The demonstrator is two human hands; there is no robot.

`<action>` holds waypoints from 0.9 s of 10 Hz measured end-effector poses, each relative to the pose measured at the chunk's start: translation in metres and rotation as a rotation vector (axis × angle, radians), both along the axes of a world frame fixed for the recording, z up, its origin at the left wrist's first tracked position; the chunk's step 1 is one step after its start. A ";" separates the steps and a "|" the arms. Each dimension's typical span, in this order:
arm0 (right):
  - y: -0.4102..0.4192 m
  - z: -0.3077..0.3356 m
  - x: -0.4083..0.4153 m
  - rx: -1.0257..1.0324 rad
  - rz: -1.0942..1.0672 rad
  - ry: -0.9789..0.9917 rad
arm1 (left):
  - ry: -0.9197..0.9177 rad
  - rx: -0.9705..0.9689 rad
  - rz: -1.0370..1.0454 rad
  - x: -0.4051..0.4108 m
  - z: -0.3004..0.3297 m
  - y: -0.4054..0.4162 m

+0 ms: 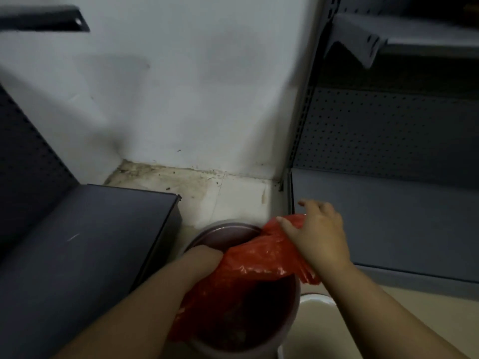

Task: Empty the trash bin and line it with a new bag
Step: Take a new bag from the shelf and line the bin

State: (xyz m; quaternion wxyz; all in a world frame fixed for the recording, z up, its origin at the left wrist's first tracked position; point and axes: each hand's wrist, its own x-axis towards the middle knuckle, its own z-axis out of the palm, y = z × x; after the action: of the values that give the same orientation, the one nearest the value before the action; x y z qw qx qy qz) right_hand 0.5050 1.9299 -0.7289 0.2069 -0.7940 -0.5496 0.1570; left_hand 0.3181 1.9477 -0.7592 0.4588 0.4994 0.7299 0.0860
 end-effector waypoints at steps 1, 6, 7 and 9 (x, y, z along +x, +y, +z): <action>0.009 -0.031 0.007 -0.183 -0.037 0.057 | 0.104 0.048 -0.119 -0.003 -0.014 0.011; 0.005 -0.051 -0.055 -0.286 0.463 0.271 | 0.048 0.030 -0.121 -0.046 -0.005 0.000; 0.000 -0.065 -0.069 -0.364 0.521 0.339 | 0.036 -0.042 -0.217 -0.062 -0.003 -0.005; -0.008 -0.103 -0.073 -0.662 0.603 0.108 | 0.089 -0.090 -0.357 -0.079 -0.006 -0.012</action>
State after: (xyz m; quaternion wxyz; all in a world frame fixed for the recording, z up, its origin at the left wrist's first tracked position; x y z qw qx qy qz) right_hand 0.4318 1.9222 -0.8320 -0.0850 -0.6127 -0.6649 0.4188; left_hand 0.2392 1.9353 -0.7655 0.4560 0.6033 0.6523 -0.0515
